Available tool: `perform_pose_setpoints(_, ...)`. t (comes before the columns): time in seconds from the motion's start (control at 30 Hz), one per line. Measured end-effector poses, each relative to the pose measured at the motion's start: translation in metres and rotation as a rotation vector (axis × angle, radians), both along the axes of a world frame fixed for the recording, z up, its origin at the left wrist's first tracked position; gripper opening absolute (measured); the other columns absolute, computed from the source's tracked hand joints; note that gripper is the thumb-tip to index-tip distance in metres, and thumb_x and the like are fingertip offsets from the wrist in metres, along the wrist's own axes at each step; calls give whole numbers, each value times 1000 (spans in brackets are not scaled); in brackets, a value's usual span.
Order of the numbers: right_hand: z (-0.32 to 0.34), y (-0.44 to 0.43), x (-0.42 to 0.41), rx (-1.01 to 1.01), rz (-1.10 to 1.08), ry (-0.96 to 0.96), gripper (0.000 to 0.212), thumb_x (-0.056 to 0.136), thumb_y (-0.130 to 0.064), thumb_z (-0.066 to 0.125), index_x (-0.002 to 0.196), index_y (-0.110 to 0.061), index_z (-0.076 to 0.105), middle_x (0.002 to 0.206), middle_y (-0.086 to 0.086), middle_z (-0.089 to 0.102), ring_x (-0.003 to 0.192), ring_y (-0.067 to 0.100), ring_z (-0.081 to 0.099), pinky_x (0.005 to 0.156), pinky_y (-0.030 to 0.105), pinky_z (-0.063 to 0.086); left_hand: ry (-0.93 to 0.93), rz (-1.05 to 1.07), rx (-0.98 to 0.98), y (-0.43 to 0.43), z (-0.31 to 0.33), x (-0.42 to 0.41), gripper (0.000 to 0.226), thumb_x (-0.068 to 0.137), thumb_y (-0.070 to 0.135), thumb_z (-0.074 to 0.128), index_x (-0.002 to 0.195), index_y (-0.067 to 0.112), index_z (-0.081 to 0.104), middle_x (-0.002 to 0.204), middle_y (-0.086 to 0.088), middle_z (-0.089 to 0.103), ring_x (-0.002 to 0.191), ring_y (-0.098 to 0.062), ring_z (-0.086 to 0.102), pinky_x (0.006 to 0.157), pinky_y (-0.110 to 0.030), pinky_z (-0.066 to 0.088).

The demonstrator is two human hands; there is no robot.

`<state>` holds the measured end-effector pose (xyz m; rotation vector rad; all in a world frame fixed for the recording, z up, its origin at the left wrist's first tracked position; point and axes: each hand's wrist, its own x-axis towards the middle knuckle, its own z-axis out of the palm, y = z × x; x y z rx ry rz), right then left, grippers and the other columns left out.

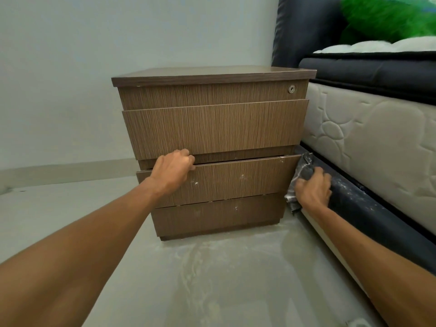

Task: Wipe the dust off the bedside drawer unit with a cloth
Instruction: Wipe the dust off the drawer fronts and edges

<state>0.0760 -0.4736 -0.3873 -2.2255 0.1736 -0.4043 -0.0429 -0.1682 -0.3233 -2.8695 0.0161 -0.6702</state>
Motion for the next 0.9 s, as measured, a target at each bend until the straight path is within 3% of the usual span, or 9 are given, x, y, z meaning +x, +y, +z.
perform_pose_setpoints(0.17,-7,9,-6,29,-29,-8,43,93,-12,57,134,-9,43,139,17,39,113,39,51,76,34,34,-8,32,28,-1,-1,4,16,97,22,53,99,9,63,98,-6,60,95,-23,58,67,-37,49)
perform_pose_setpoints(0.37,-6,12,0,67,-5,-71,39,91,-12,57,129,-12,47,131,15,45,106,35,55,77,38,41,-51,124,80,1,-9,18,9,90,10,63,99,9,63,94,-6,61,88,-23,60,61,-36,51)
perform_pose_setpoints(0.57,4,23,8,239,-113,-93,39,90,-14,58,127,-16,47,127,11,50,106,28,54,84,41,44,-95,190,145,5,-11,12,13,86,17,69,97,12,64,92,-6,66,85,-23,63,68,-37,49)
perform_pose_setpoints(0.7,10,44,24,565,-154,-76,44,89,-7,58,130,-19,48,130,8,54,115,25,56,97,43,49,-150,245,47,33,-13,-20,20,91,29,61,92,10,64,90,-9,66,81,-28,63,67,-39,46)
perform_pose_setpoints(0.9,5,78,29,710,-264,-55,33,92,-6,53,122,-20,56,138,11,39,110,21,48,97,29,41,-239,443,-232,87,-25,-59,28,92,40,58,97,13,59,93,-5,66,74,-23,60,60,-33,42)
